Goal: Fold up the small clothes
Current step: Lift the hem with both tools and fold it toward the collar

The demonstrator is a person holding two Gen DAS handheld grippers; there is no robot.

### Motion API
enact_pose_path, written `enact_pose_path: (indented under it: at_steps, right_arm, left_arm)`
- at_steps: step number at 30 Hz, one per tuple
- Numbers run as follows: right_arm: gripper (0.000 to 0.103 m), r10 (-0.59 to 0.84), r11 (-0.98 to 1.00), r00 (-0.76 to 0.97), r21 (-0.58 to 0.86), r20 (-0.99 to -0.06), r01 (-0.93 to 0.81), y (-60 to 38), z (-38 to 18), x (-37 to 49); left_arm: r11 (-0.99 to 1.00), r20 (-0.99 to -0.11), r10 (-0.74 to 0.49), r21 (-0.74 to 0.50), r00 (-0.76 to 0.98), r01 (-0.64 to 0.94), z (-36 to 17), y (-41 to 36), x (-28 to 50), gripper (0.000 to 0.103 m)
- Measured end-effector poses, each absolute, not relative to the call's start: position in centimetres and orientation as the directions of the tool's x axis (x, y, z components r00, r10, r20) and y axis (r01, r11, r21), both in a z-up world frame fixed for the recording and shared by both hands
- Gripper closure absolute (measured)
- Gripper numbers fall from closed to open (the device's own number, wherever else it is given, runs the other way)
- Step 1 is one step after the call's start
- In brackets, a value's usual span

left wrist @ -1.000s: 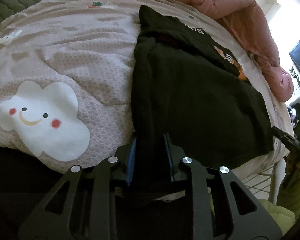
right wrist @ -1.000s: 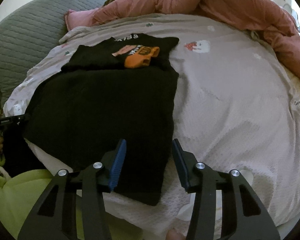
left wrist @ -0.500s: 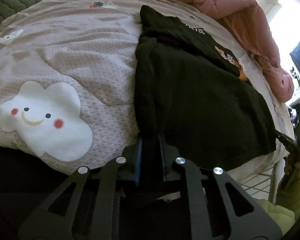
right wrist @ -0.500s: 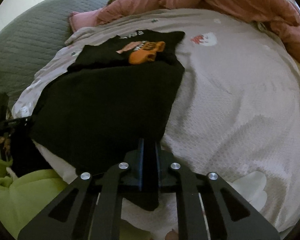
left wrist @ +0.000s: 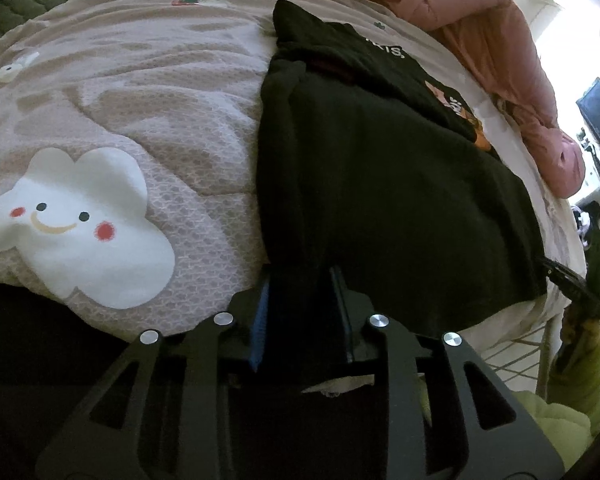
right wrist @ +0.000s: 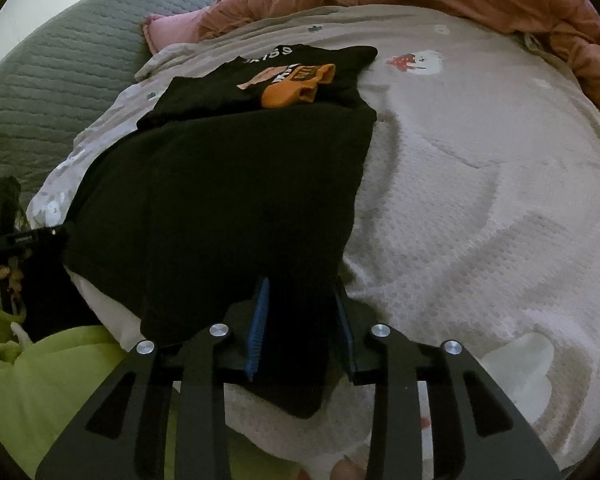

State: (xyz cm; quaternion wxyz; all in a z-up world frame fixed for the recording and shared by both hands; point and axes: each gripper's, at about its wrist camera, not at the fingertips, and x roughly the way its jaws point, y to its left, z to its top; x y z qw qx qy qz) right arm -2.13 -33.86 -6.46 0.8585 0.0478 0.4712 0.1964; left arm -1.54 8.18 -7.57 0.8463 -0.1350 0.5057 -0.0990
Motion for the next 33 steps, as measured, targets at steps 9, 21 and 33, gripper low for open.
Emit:
enact_pose_path:
  at_steps: [9,21,33]
  right_arm:
    - [0.094,0.414,0.909,0.518,0.302,-0.749,-0.288,-34.6,-4.9,-2.5]
    - [0.095,0.475,0.879,0.609,0.366,-0.635,-0.305,-36.7,-0.9,-2.7]
    - [0.095,0.502,0.861,0.656,0.402,-0.563,-0.313,-37.7,1.4,-1.1]
  left_arm:
    - [0.951,-0.822,-0.280,-0.309,0.496,0.024,-6.8,8.2,-1.9,0.098]
    - [0.927,-0.731,-0.324,-0.373,0.601,0.046,-2.0,8.8,-3.0,0.099]
    - [0.902,-0.684,-0.343,-0.432,0.644,0.022,0.4,9.9,-1.2,0.099]
